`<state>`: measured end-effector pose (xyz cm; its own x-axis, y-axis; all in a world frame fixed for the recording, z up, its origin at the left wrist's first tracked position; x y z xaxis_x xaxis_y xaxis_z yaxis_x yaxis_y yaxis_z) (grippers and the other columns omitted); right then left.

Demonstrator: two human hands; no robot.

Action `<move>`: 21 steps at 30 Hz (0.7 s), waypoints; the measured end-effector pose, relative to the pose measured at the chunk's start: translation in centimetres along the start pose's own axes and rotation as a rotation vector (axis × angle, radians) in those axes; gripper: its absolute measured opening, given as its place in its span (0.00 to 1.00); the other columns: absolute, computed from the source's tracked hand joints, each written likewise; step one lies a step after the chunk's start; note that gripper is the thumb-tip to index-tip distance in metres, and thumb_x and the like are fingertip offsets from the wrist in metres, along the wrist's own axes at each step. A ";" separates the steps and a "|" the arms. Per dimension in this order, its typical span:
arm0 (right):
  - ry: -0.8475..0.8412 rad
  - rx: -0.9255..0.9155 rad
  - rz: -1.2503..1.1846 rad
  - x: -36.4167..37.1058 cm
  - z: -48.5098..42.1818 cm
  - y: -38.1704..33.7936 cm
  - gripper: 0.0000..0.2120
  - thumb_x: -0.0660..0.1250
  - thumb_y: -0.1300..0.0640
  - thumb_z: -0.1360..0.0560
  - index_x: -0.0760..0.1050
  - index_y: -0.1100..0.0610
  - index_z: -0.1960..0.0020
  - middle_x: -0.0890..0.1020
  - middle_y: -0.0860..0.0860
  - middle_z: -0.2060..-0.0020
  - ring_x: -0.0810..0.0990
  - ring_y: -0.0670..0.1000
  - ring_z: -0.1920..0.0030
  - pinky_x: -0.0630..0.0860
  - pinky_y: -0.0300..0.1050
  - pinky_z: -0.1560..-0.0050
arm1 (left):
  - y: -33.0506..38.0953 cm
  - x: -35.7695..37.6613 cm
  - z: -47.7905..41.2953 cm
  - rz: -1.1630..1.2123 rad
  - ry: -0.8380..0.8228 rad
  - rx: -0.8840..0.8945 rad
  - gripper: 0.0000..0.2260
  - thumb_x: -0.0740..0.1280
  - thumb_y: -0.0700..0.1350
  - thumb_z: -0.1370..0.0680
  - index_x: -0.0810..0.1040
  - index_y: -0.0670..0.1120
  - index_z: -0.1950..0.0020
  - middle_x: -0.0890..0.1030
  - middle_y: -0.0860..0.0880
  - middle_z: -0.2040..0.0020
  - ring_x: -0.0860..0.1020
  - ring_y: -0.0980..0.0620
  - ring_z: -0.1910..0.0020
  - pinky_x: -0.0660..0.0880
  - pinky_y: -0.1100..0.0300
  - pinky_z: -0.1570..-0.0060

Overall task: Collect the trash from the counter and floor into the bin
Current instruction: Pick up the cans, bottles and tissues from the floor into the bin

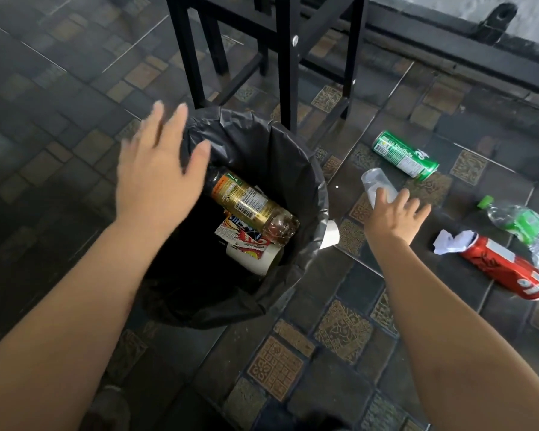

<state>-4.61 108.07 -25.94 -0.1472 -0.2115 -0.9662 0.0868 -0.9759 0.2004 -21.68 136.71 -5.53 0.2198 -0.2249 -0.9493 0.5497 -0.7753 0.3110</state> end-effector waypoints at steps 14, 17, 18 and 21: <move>-0.253 -0.036 -0.226 1.9 10.0 10.6 0.36 0.68 0.42 0.27 0.54 0.43 0.26 0.68 0.57 0.33 0.66 0.61 0.33 0.67 0.59 0.39 | 20.4 13.9 12.1 -0.021 -0.475 0.626 0.29 0.63 0.44 0.19 0.57 0.43 0.20 0.64 0.45 0.23 0.64 0.44 0.26 0.62 0.53 0.29; -0.247 -0.080 -0.207 2.1 10.3 11.9 0.38 0.68 0.40 0.27 0.53 0.45 0.25 0.69 0.56 0.33 0.68 0.61 0.34 0.67 0.59 0.39 | 18.1 20.1 11.4 -0.248 -0.541 0.419 0.32 0.63 0.45 0.19 0.51 0.44 0.19 0.54 0.44 0.19 0.53 0.42 0.21 0.52 0.46 0.24; -0.238 -0.097 -0.217 2.1 10.1 11.9 0.38 0.69 0.39 0.28 0.53 0.46 0.25 0.69 0.56 0.33 0.68 0.60 0.34 0.67 0.59 0.39 | 17.2 21.4 10.9 -0.297 -0.529 0.363 0.32 0.62 0.46 0.19 0.50 0.44 0.19 0.52 0.44 0.19 0.50 0.42 0.20 0.49 0.44 0.24; -0.203 -0.137 -0.243 2.3 9.4 11.0 0.40 0.69 0.38 0.30 0.55 0.47 0.25 0.70 0.55 0.34 0.68 0.59 0.35 0.67 0.59 0.40 | 15.1 23.6 9.2 -0.404 -0.450 0.298 0.30 0.59 0.44 0.17 0.48 0.43 0.19 0.48 0.41 0.19 0.46 0.41 0.20 0.47 0.45 0.24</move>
<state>-13.27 96.33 -24.47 -0.3718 0.0062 -0.9283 0.1545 -0.9856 -0.0684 -15.58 114.31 -23.69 -0.3490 -0.0569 -0.9354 0.2582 -0.9654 -0.0376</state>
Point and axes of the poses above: each hand's wrist, its own z-axis away from the middle knuckle, its own x-axis out of the palm, y = z × x, the point moved 3 cm from there along -z, towards the middle knuckle
